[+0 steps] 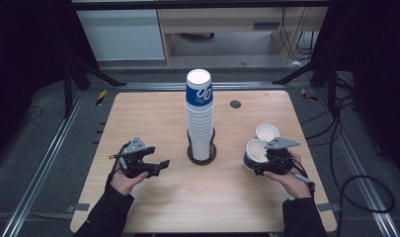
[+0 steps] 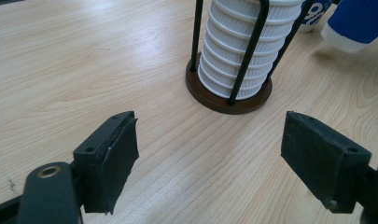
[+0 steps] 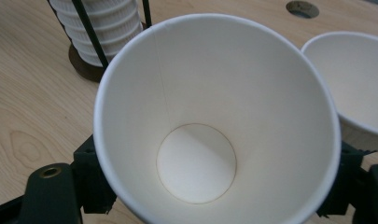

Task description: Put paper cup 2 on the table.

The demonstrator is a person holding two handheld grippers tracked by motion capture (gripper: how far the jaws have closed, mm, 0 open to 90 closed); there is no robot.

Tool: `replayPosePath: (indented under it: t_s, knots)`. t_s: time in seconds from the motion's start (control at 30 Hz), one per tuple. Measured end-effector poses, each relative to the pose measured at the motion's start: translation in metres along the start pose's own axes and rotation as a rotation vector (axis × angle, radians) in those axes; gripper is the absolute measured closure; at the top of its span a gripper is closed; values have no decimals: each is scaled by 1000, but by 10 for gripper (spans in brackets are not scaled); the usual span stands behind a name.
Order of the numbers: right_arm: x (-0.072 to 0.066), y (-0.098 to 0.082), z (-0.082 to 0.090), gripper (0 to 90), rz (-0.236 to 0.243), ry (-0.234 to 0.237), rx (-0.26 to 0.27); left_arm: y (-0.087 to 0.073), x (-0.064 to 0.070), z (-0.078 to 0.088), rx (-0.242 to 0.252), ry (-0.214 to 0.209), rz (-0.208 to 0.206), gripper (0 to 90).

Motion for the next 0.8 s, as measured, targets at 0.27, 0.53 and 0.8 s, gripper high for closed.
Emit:
replayPosePath:
  t_s: [0.27,0.53,0.8]
  knots:
    - [3,-13,-17,201,-5,-20,-61,-1,0,-2,-6,-2,0,180]
    - [9,-17,-19,194,-39,-44,-96,-3,0,-3,-15,-2,-5,179]
    - [9,-18,-22,108,-9,-47,-99,-4,1,-4,-21,-7,-10,178]
Point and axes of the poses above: each handheld gripper's, and its own axes: z roughly backward along the jaws, y roughly out of its top, x roughly to its right, the point moved 6 cm from there along -z, roughly forward along the jaws, and after that the axes turned 8 degrees about y, right-handed, at the moved point
